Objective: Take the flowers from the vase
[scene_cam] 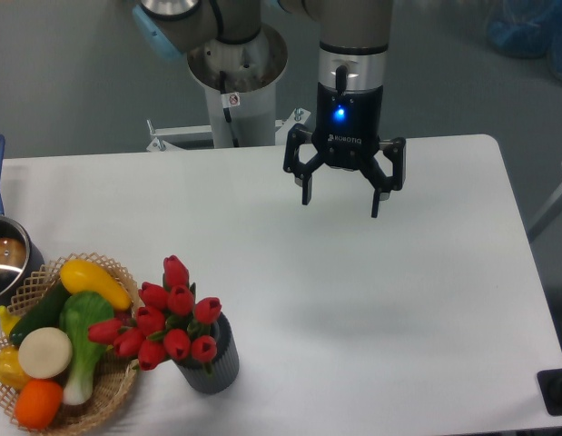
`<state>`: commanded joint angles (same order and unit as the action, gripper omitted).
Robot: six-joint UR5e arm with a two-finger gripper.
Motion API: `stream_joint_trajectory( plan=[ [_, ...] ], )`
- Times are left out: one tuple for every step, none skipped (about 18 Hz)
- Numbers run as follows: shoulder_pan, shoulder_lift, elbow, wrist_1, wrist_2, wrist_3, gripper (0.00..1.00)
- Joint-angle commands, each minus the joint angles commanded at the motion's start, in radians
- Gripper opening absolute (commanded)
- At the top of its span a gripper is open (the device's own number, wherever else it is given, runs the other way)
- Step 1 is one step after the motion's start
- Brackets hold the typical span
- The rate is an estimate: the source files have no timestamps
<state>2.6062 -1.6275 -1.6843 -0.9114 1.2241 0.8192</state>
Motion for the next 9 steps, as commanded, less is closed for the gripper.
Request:
stream_joint_trajectory(
  plan=[
    [0.000, -0.008, -0.002, 0.035, 0.005, -0.002, 1.00],
    [0.000, -0.012, -0.009, 0.069, 0.006, -0.002, 1.00],
    [0.000, -0.012, -0.012, 0.074, 0.006, -0.005, 1.00],
    [-0.002, -0.012, -0.012, 0.075, 0.006, -0.005, 1.00],
    [-0.002, -0.012, -0.012, 0.074, 0.006, -0.005, 1.00],
    [-0.002, -0.011, -0.012, 0.075, 0.006, -0.005, 1.00],
    [-0.002, -0.012, -0.012, 0.075, 0.006, -0.011, 1.00],
    [-0.002, -0.014, -0.014, 0.078, 0.002, -0.017, 1.00],
    [-0.003, -0.020, -0.014, 0.084, -0.003, -0.017, 1.00]
  ],
)
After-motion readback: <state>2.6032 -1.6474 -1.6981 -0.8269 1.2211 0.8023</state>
